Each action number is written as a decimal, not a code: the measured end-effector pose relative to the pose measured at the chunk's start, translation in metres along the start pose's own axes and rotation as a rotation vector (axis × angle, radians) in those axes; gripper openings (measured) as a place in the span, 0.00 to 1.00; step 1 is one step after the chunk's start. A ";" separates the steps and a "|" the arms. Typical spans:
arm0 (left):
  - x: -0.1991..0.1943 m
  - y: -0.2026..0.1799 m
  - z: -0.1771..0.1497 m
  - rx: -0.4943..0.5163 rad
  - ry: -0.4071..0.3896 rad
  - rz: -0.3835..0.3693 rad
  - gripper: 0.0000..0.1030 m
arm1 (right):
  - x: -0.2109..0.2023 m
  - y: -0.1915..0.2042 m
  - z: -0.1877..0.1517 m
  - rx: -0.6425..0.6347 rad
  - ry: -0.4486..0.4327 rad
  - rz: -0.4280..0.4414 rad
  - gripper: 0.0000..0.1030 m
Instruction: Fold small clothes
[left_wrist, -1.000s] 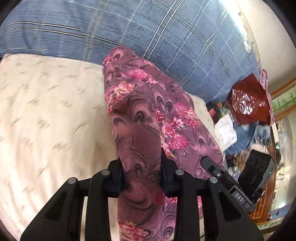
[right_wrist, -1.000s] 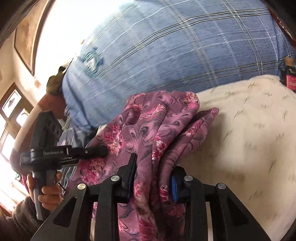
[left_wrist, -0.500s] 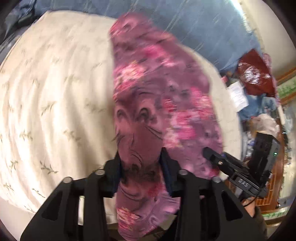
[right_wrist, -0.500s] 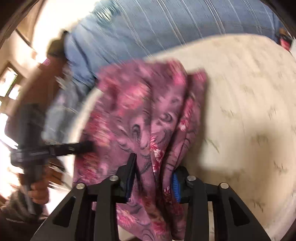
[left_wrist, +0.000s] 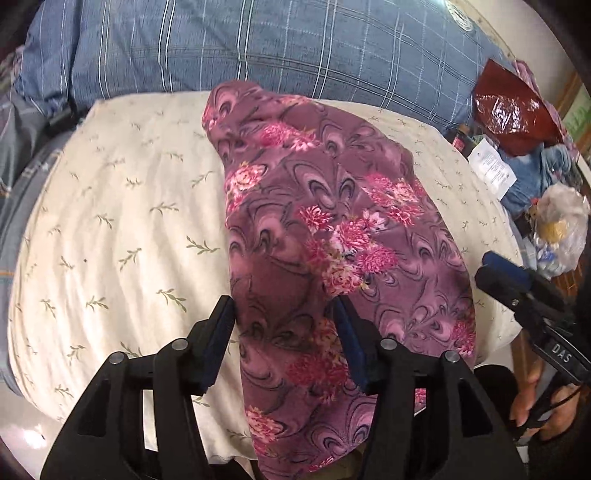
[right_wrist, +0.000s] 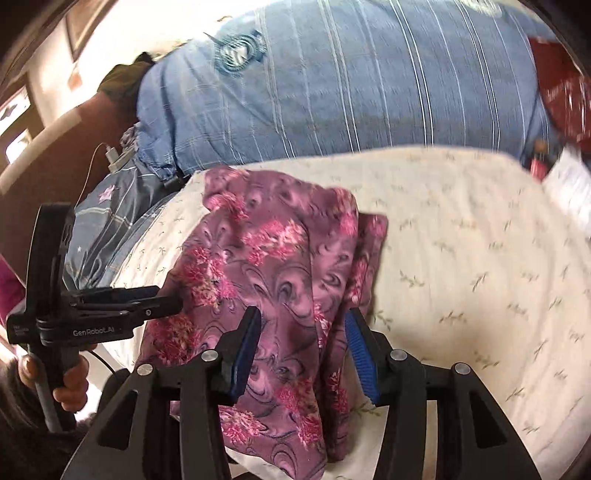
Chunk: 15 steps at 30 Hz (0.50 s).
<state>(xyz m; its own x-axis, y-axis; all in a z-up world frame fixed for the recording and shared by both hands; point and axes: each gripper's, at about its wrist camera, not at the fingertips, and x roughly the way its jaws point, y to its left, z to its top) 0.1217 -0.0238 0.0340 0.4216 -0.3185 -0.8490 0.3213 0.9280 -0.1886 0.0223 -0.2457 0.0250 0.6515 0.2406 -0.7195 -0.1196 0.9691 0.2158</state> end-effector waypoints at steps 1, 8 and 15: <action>-0.001 0.000 -0.001 0.006 -0.004 0.005 0.53 | -0.001 0.002 -0.002 -0.011 -0.011 0.003 0.48; 0.004 0.004 -0.007 0.035 0.005 0.045 0.55 | 0.037 0.001 -0.020 -0.055 0.115 -0.047 0.45; 0.011 0.007 -0.009 0.022 0.024 0.049 0.63 | 0.046 -0.018 -0.026 0.051 0.133 -0.036 0.69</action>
<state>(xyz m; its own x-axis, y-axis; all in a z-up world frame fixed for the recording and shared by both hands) 0.1206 -0.0193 0.0184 0.4171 -0.2680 -0.8685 0.3191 0.9379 -0.1362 0.0353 -0.2504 -0.0291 0.5495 0.2145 -0.8075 -0.0581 0.9739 0.2192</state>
